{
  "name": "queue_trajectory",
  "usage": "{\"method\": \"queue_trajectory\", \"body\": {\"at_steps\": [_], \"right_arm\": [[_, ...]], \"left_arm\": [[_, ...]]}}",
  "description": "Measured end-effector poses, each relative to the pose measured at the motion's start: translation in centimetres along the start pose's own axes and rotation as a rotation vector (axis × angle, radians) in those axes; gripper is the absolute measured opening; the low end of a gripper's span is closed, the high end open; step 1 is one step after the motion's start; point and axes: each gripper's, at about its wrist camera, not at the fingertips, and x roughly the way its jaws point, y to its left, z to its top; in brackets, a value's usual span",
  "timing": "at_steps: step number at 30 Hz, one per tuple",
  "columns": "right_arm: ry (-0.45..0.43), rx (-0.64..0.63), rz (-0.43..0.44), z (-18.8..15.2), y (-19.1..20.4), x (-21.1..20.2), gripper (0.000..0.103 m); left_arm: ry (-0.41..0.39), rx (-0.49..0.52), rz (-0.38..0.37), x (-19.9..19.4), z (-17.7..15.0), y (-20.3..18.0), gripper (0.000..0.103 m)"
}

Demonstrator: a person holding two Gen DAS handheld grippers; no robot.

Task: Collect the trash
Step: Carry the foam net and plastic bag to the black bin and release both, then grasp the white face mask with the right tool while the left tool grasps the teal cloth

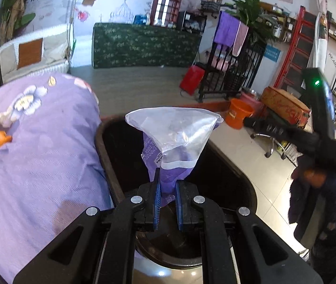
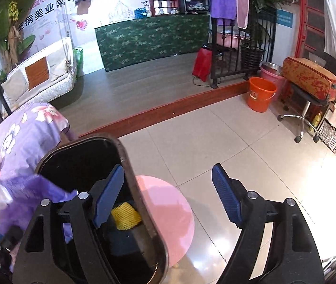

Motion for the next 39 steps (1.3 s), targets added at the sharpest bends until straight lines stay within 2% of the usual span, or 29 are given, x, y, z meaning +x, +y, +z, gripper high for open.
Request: {"method": "queue_trajectory", "body": {"at_steps": [2,3,4,5,6,7,10,14,17,22,33,39], "right_arm": [[-0.001,0.004,0.000,-0.2,0.1,-0.2,0.077],[0.001,0.005,0.000,-0.2,0.2,-0.2,0.079],[0.005,0.002,0.002,-0.3,0.3,0.0,0.079],[0.008,-0.001,0.003,-0.3,0.4,0.0,0.079],[0.010,-0.004,0.004,-0.5,0.6,0.0,0.079],[0.012,-0.007,0.005,-0.4,0.6,0.1,0.079],[0.013,-0.002,0.009,-0.4,0.8,0.2,0.080],[0.004,-0.003,0.021,-0.3,1.3,0.1,0.082],[-0.001,-0.018,0.036,-0.4,2.0,0.2,0.085],[-0.002,-0.032,0.094,-0.4,4.0,0.1,0.085],[-0.044,-0.138,0.296,-1.5,11.6,-2.5,0.087],[-0.041,-0.211,0.423,-2.4,16.9,-3.7,0.088]], "left_arm": [[0.021,0.009,0.010,0.4,-0.1,-0.1,0.014],[0.021,0.015,0.014,0.4,0.0,-0.1,0.022],[0.018,0.017,0.020,0.4,0.0,-0.1,0.045],[0.008,0.017,0.032,0.2,0.0,-0.1,0.061],[-0.014,0.017,0.038,0.1,-0.3,-0.3,0.082],[-0.038,0.021,0.035,-0.4,-0.3,-0.4,0.085],[-0.066,0.068,0.040,-1.2,-0.7,-1.0,0.091],[-0.082,0.089,0.057,-2.9,-1.0,-1.7,0.092],[-0.133,0.100,0.050,-5.4,-0.9,-2.1,0.097],[-0.197,0.112,0.063,-8.2,-0.9,-1.8,0.097],[-0.235,-0.035,0.163,-11.1,-0.8,4.3,0.097],[-0.252,-0.113,0.271,-12.6,-1.3,8.8,0.097]]}}
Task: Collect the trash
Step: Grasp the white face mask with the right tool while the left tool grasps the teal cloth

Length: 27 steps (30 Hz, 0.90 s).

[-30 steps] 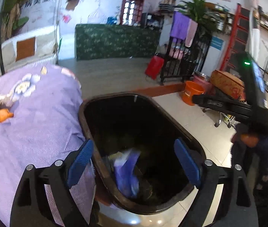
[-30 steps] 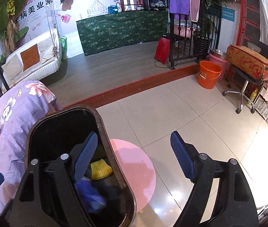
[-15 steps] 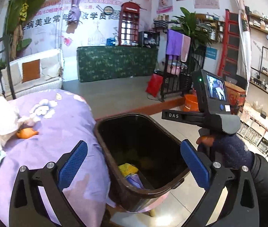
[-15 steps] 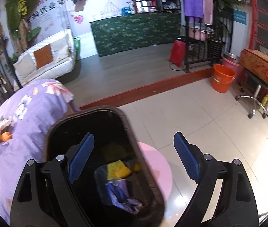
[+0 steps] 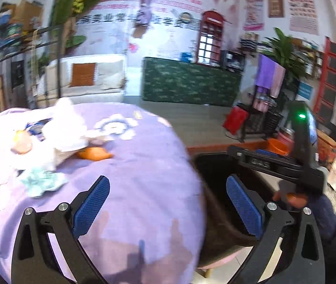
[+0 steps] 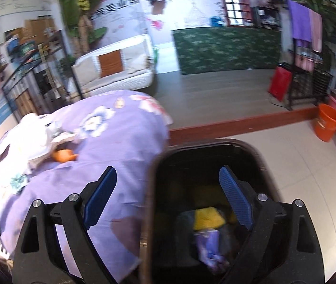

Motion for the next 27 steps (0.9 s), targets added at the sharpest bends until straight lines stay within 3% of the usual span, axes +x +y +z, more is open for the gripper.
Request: {"method": "queue_trajectory", "body": {"at_steps": [14,27], "right_arm": [[0.062,-0.138,0.317,1.0,12.9,3.2,0.088],[0.147,-0.240,0.459,2.5,24.8,7.7,0.088]], "left_arm": [[0.050,-0.192,0.214,-1.2,-1.3,13.1,0.097],[0.112,-0.255,0.230,-0.6,-2.4,17.4,0.097]]}}
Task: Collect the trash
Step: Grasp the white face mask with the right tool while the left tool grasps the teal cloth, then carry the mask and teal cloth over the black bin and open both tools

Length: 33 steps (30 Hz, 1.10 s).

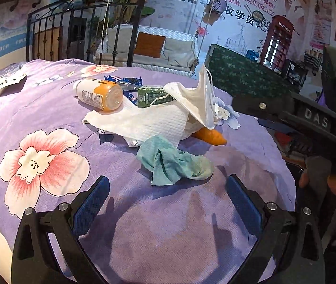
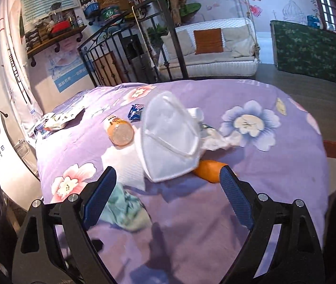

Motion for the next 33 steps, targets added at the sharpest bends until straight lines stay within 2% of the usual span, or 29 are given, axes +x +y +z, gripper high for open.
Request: {"method": "queue_trajectory", "body": {"at_steps": [5,9,11,12,14,16,19,20,22,26,33], "right_arm": [[0.015,-0.015,-0.063,2.0,1.7,3.6,0.088],[0.036,-0.006,-0.124,2.6,1.1,5.8,0.086],[0.049,-0.007,-0.143,2.6,0.5,6.6,0.076],[0.055,-0.004,-0.145,2.5,0.1,6.8,0.067],[0.053,0.007,-0.144,1.9,-0.6,6.9,0.054],[0.052,0.005,-0.146,1.7,-1.0,6.8,0.035],[0.040,-0.011,-0.157,1.3,-1.4,6.3,0.018],[0.032,-0.013,-0.157,1.1,-1.5,6.1,0.016],[0.011,-0.014,-0.155,1.0,-1.7,5.5,0.010],[-0.024,-0.011,-0.142,0.7,-2.0,3.8,0.005],[-0.085,0.003,-0.113,0.0,-2.6,0.1,0.004]], "left_arm": [[0.039,-0.027,-0.027,1.5,0.6,0.8,0.096],[0.069,-0.064,-0.048,3.1,1.5,1.7,0.094],[0.085,-0.077,-0.052,3.9,1.9,1.9,0.093],[0.094,-0.081,-0.053,4.3,2.0,2.1,0.091],[0.116,-0.082,-0.056,5.1,2.3,2.2,0.085],[0.138,-0.080,-0.076,5.7,2.3,2.2,0.073],[0.133,-0.071,-0.083,5.6,2.2,1.9,0.062],[0.125,-0.069,-0.084,5.4,2.1,1.8,0.058],[0.114,-0.070,-0.096,5.0,2.0,1.8,0.045],[0.099,-0.061,-0.099,4.1,1.8,1.5,0.027],[0.059,-0.061,-0.118,2.0,1.3,1.0,0.021]]}}
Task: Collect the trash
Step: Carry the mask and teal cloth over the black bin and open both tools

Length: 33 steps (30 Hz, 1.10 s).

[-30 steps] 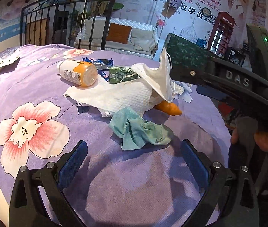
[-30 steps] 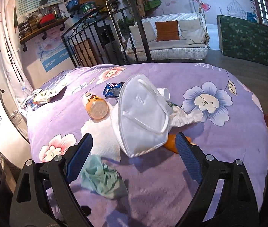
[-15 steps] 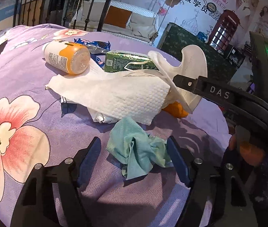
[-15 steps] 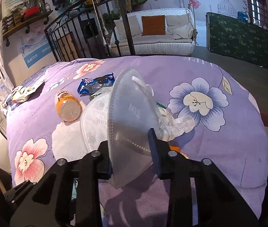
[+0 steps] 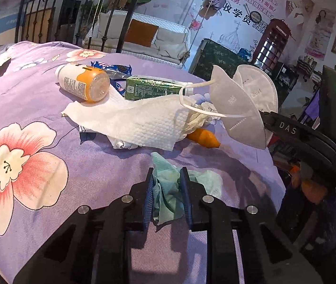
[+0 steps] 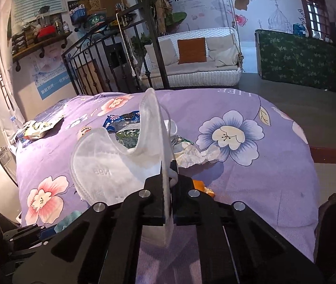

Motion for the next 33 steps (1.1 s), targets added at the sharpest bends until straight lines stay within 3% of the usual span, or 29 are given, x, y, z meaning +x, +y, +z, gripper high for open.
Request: {"method": "queue_trajectory", "body": {"at_steps": [16,23,33], "right_arm": [[-0.065,0.078,-0.011,-2.4,-4.3,-8.5,0.004],[-0.092,0.135,-0.091,-4.1,-8.8,-12.6,0.004],[-0.067,0.241,-0.256,-7.7,-16.6,-17.4,0.004]], "left_arm": [[-0.066,0.062,-0.096,-3.2,-0.9,-5.3,0.021],[-0.048,0.117,-0.153,-2.6,-2.0,-8.5,0.021],[-0.003,0.218,-0.254,-1.4,-3.9,-14.2,0.021]]}}
